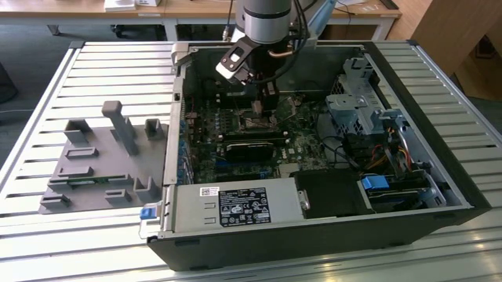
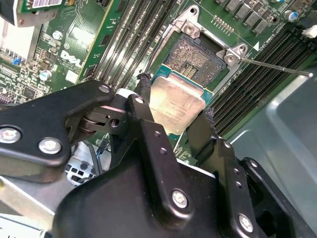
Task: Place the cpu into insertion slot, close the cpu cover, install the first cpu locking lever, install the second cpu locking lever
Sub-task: 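Place the cpu into insertion slot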
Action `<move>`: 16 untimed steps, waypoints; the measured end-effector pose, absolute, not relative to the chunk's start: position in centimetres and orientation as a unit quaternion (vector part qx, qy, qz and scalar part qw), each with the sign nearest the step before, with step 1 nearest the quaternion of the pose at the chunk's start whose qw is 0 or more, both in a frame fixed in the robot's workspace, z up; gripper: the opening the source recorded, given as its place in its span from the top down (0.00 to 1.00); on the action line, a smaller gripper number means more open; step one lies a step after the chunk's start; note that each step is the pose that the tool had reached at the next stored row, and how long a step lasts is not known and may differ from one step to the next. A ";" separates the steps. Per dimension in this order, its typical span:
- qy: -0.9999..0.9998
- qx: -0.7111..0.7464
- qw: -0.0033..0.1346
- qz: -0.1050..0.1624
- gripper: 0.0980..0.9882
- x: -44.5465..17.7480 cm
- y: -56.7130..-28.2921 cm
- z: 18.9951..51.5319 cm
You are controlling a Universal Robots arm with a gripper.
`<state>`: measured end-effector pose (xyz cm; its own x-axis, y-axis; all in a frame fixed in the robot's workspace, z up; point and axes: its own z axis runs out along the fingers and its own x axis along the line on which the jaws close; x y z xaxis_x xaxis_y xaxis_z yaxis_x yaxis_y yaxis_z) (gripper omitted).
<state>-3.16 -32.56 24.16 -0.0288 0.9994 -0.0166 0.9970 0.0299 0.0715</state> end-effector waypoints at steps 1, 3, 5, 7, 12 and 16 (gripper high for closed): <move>0.717 0.696 0.031 0.020 0.50 -3.2 -32.6 24.1; 0.717 0.696 0.031 0.020 0.50 -3.2 -32.5 24.0; 0.716 0.697 0.031 0.020 0.50 -3.2 -32.5 23.9; 0.715 0.699 0.031 0.020 0.50 -3.2 -32.5 23.7; 0.715 0.699 0.031 0.020 0.50 -3.3 -32.4 23.3; 0.715 0.699 0.031 0.020 0.50 -3.4 -32.3 22.9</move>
<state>-3.44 -32.26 22.86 -0.0218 0.9996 -0.0166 0.9972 0.0230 0.0715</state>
